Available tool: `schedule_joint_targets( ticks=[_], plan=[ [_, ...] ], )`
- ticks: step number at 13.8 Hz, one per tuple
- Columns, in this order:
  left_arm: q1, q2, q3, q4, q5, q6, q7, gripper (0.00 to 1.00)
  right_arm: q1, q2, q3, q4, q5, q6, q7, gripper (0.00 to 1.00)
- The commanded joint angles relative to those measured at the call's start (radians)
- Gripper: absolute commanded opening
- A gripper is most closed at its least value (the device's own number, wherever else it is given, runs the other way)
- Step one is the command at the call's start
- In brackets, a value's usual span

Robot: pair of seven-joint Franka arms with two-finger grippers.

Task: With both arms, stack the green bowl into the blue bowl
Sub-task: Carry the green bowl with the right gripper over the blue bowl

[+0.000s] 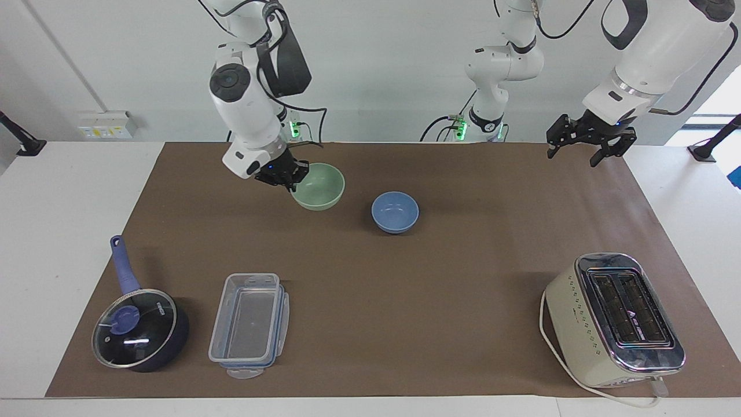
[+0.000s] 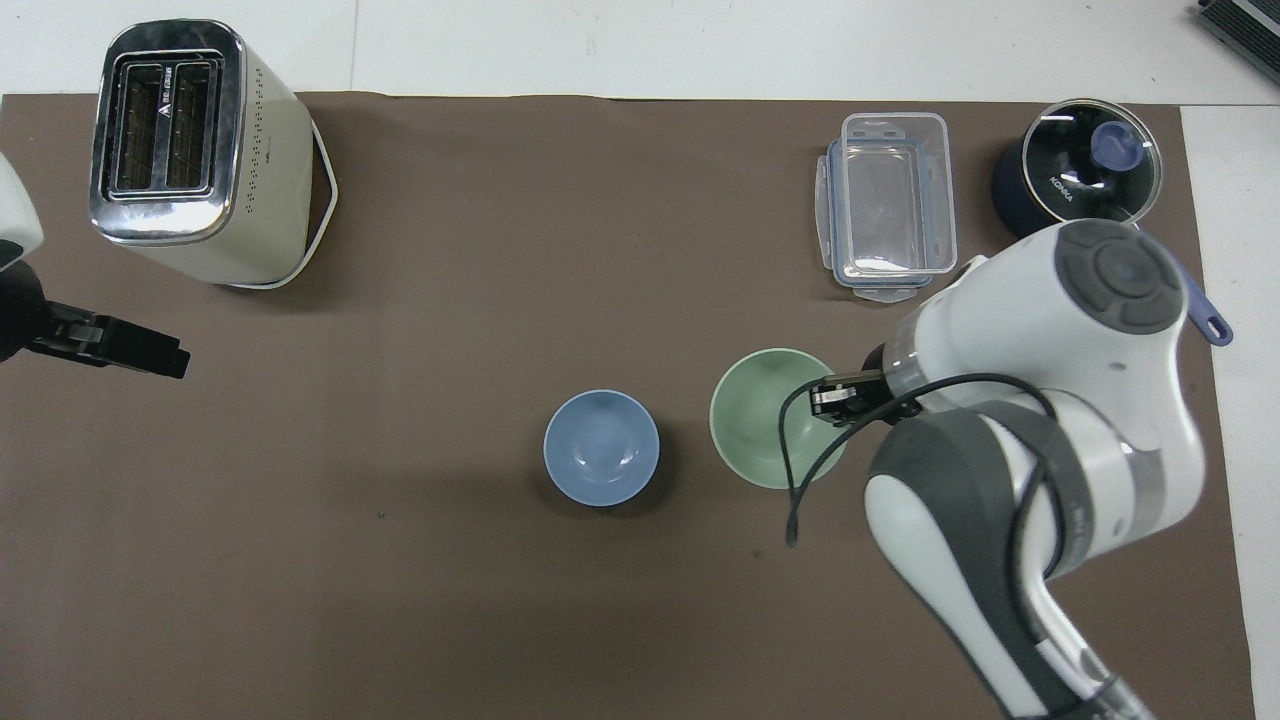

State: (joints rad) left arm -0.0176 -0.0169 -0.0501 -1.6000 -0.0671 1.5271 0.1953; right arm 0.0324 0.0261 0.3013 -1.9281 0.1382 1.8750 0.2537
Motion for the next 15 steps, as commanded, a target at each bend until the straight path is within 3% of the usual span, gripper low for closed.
schedule_joint_targets(
  ticks=[1,7,11,15],
  plan=[
    [0.001,-0.005,-0.005,0.012,0.016,-0.019,0.006,1.00,0.084,0.017,0.009,-0.022,0.015,0.082,0.151,0.00],
    [0.002,-0.005,-0.005,0.012,0.015,-0.012,0.007,1.00,0.254,0.136,0.007,0.001,0.009,0.252,0.407,0.00],
    [-0.001,-0.005,-0.005,0.012,0.015,-0.010,0.006,1.00,0.273,0.193,0.007,-0.005,-0.005,0.323,0.444,0.00],
    [-0.001,-0.005,-0.005,0.012,0.015,-0.008,0.006,1.00,0.307,0.213,0.004,-0.012,-0.054,0.311,0.466,0.00]
  ],
)
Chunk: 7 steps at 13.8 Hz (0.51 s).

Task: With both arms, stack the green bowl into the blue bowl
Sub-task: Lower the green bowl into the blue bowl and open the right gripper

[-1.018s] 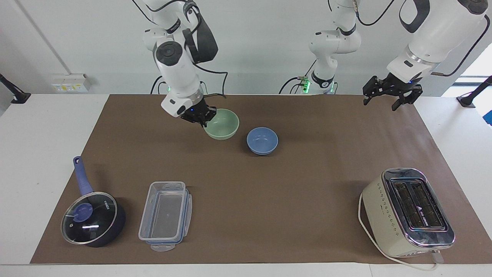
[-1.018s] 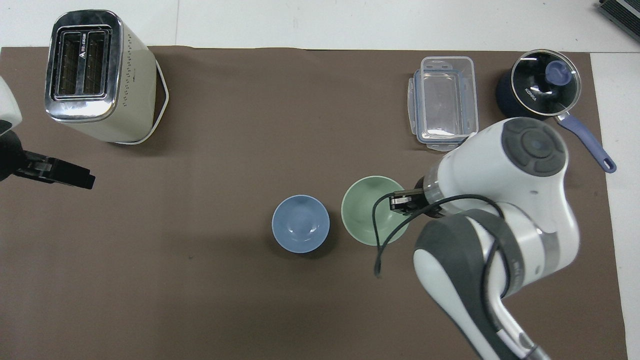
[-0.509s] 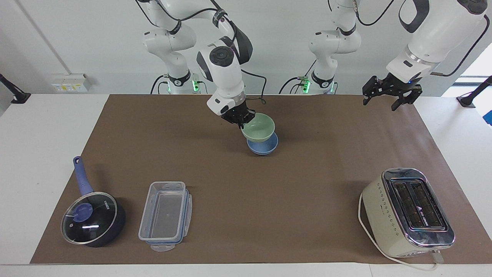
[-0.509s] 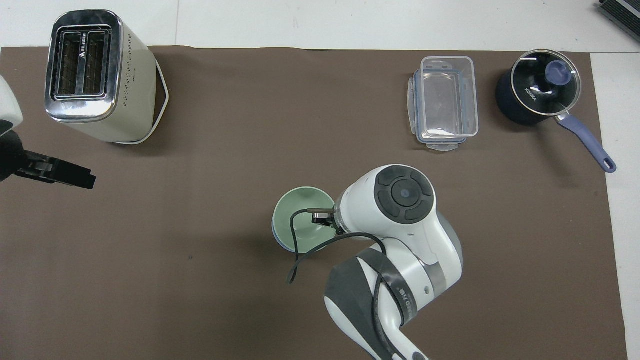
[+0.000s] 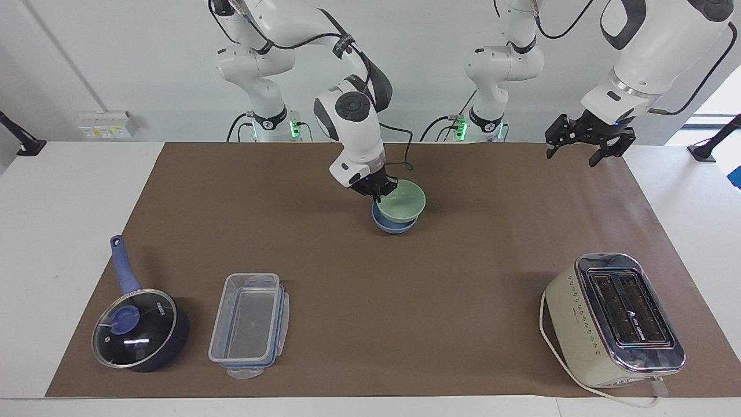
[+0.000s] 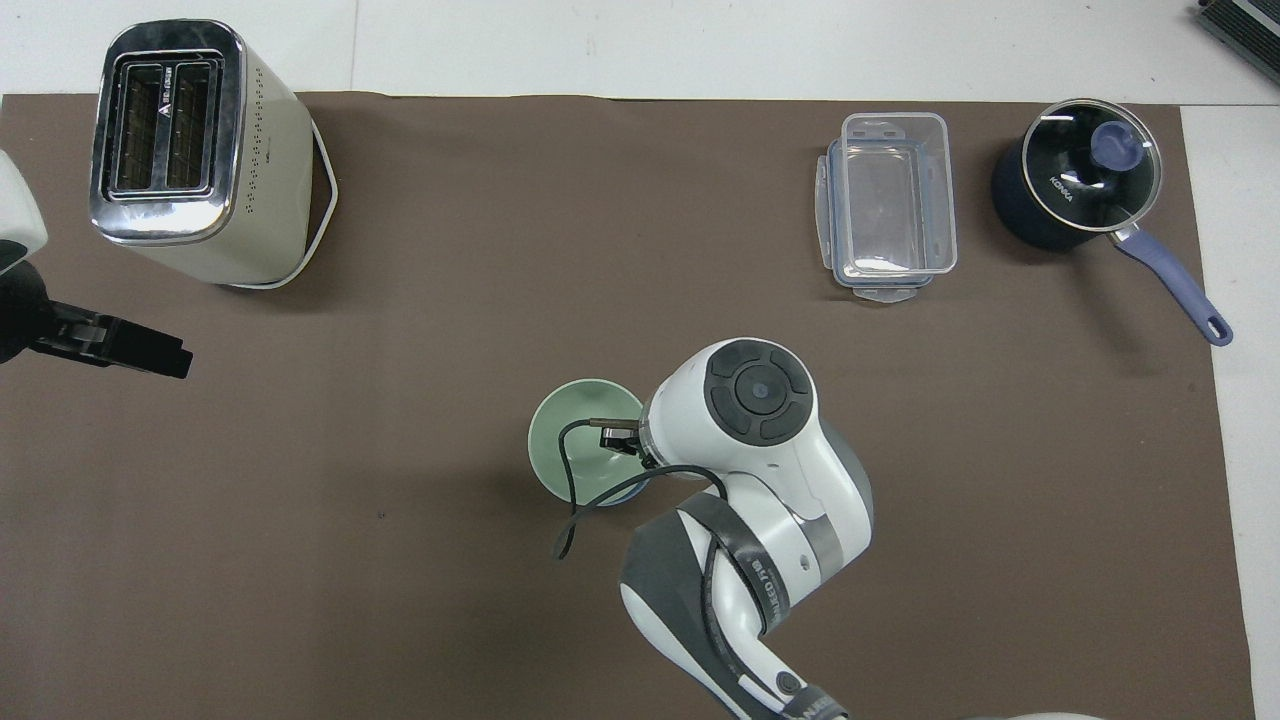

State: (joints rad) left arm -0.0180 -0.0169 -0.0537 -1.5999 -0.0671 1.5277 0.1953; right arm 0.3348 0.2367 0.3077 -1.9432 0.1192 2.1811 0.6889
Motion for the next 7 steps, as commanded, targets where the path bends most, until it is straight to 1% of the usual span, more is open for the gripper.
schedule_joint_targets(
  ticks=[1,7],
  plan=[
    [-0.002,-0.005,-0.002,0.012,0.015,-0.009,0.006,1.00,0.003,0.001,-0.002,0.000,-0.036,-0.001,0.028,0.00],
    [-0.002,-0.005,-0.002,0.012,0.015,-0.009,0.007,1.00,-0.043,0.007,-0.001,-0.013,-0.046,0.017,-0.017,0.00]
  ],
)
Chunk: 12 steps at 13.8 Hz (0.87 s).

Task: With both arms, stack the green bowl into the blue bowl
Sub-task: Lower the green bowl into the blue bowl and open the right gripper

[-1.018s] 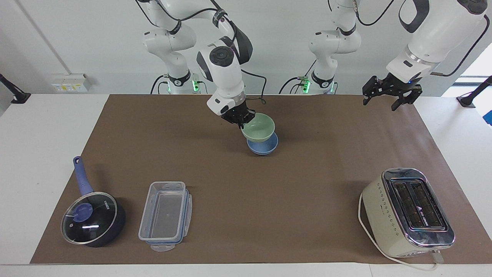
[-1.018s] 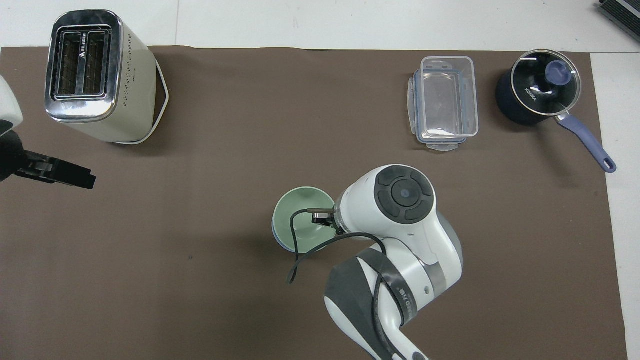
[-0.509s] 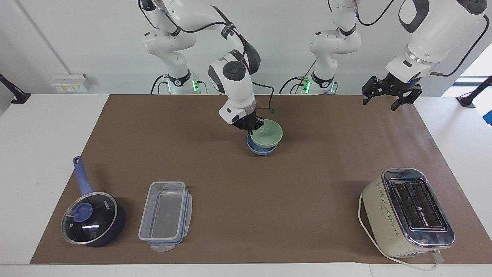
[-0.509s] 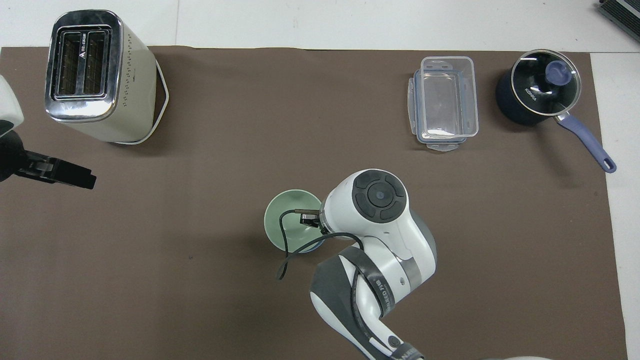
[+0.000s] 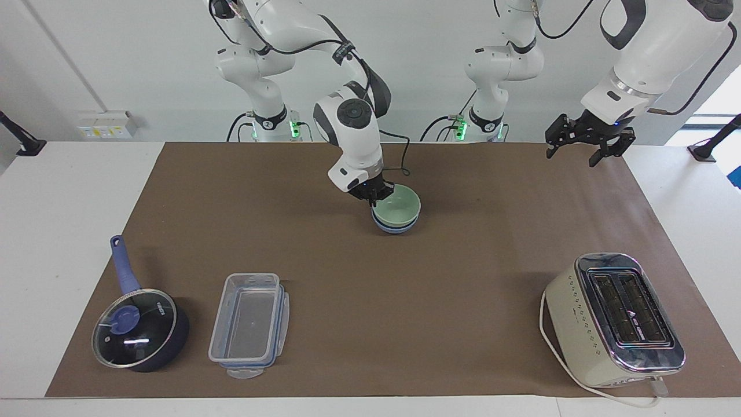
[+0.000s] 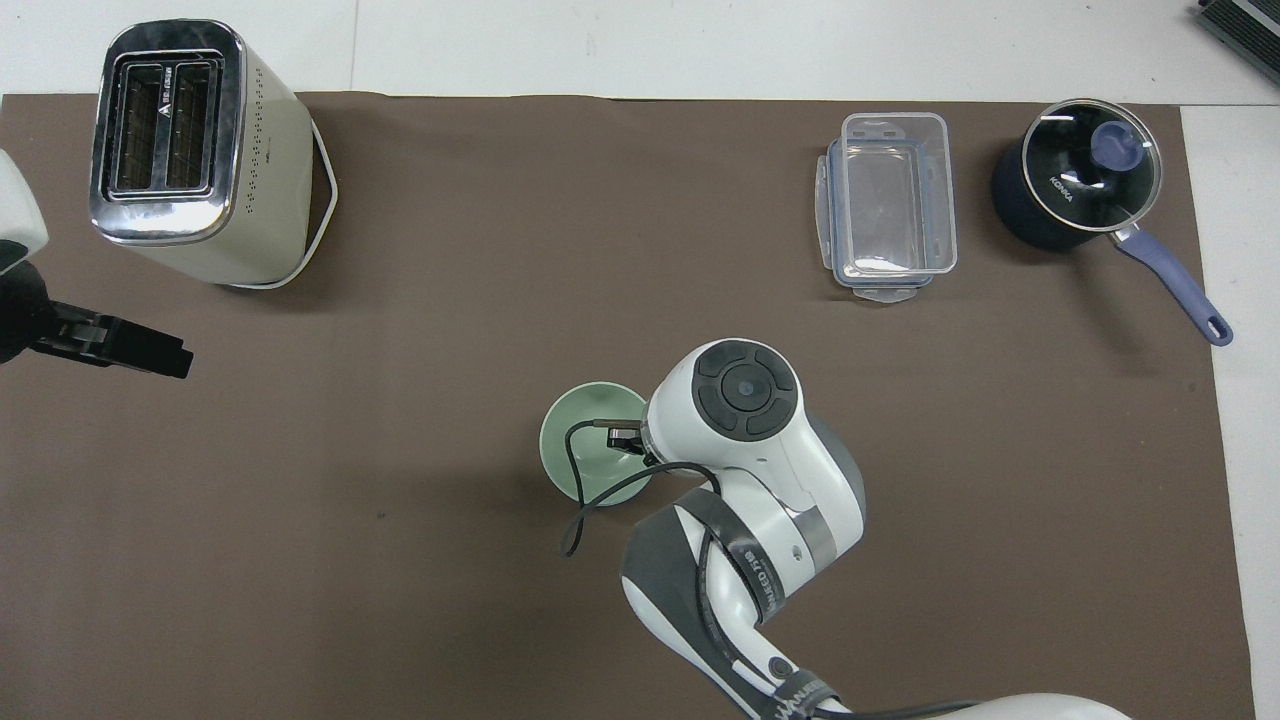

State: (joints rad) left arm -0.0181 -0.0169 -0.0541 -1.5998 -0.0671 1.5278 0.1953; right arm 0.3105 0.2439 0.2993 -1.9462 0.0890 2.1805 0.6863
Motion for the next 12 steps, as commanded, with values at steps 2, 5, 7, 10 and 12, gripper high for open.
schedule_joint_targets(
  ticks=[2,5,7,10,12],
  plan=[
    [-0.002,-0.005,-0.001,0.012,0.015,-0.009,0.007,1.00,-0.011,-0.003,0.009,-0.011,-0.014,0.018,-0.005,0.00],
    [-0.002,-0.005,-0.003,0.012,0.013,-0.008,0.010,1.00,-0.007,-0.008,0.011,-0.019,-0.011,0.018,-0.004,0.00],
    [-0.002,-0.005,-0.003,0.012,0.013,-0.008,0.009,1.00,-0.007,-0.009,0.011,-0.025,-0.011,0.018,-0.011,0.00],
    [-0.002,-0.003,-0.003,0.014,0.013,-0.006,0.010,1.00,0.001,-0.008,0.011,-0.051,-0.005,0.019,-0.010,0.00],
    [-0.003,-0.003,-0.004,0.014,0.013,-0.006,0.010,1.00,-0.001,-0.005,0.009,-0.051,-0.002,0.044,-0.016,0.00]
  ],
)
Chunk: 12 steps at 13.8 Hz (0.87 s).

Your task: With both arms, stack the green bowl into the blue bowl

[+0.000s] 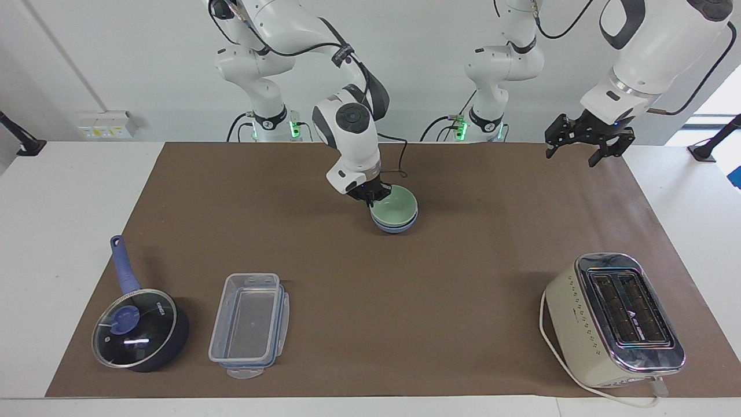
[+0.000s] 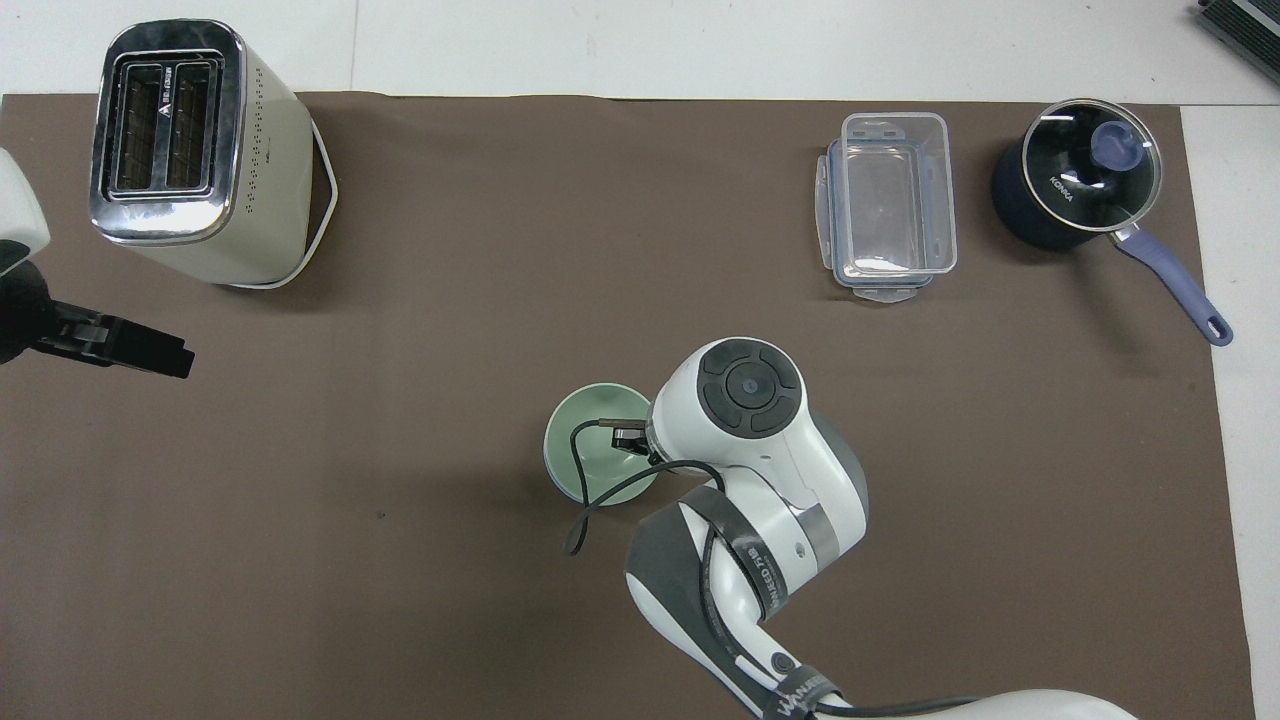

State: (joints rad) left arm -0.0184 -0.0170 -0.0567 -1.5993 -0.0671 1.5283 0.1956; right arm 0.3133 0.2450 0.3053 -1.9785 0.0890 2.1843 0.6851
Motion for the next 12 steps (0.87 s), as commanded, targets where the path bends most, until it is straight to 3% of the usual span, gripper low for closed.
schedule_joint_targets(
  ticks=[1,2,3,4,8,12],
  plan=[
    [-0.003,-0.004,-0.002,0.013,0.013,-0.008,0.008,1.00,-0.006,-0.001,0.005,-0.014,-0.002,0.043,-0.015,0.17],
    [-0.003,-0.005,-0.002,0.012,0.013,-0.008,0.008,1.00,-0.008,0.002,0.003,-0.005,0.000,0.043,-0.013,0.41],
    [-0.003,-0.005,-0.002,0.013,0.013,-0.008,0.008,1.00,-0.007,0.003,0.005,0.001,-0.002,0.045,-0.015,0.84],
    [-0.003,-0.005,-0.002,0.013,0.013,-0.008,0.008,1.00,-0.007,0.004,0.003,0.010,-0.002,0.046,-0.015,1.00],
    [-0.003,-0.005,-0.005,0.013,0.012,-0.008,0.005,1.00,-0.068,-0.042,-0.006,0.061,-0.021,0.038,-0.024,1.00],
    [-0.005,-0.005,-0.006,0.013,0.010,-0.008,0.001,1.00,-0.148,-0.125,-0.009,0.063,-0.164,0.005,-0.081,1.00]
  ],
)
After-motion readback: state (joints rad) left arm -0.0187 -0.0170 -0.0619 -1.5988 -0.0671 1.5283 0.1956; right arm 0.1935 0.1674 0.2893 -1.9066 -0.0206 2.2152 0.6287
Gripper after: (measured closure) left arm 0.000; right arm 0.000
